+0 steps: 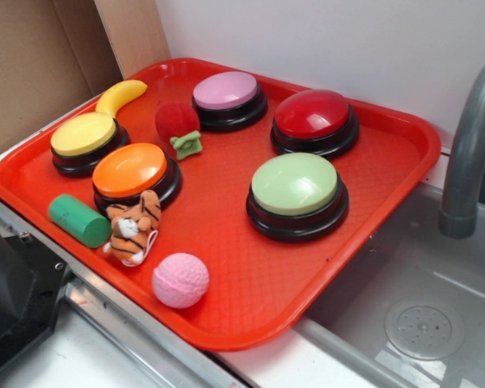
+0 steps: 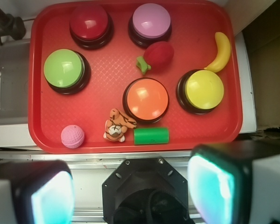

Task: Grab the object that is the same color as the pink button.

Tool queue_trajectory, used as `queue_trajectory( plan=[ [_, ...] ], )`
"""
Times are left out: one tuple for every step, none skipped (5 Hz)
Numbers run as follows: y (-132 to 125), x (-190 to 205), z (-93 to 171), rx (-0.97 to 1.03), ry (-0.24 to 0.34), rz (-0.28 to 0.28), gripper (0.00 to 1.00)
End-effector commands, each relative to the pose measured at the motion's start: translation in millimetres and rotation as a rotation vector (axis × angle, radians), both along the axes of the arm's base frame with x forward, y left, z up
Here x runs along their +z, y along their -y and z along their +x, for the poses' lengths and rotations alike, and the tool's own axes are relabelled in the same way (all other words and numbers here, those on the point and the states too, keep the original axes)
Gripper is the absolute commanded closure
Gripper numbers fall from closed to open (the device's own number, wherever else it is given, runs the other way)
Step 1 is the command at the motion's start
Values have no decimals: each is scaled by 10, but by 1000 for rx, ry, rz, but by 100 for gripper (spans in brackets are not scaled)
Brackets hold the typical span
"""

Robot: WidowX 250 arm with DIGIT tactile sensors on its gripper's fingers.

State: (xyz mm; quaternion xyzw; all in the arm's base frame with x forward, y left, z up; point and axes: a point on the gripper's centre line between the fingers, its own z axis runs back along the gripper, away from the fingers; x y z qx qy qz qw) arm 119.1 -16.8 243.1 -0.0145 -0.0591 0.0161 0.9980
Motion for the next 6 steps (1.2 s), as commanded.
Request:
queue_trajectory(
  plan=[
    [0, 0, 0, 0, 0, 0, 0],
    [180, -257, 83, 63, -53, -28, 0],
    [315, -550, 168, 75, -73, -79, 0],
    [456, -810, 190, 82, -87, -138, 0],
    [649, -1158, 176, 70, -137, -210, 0],
    [863, -1462, 173, 29, -189, -246, 0]
  ],
)
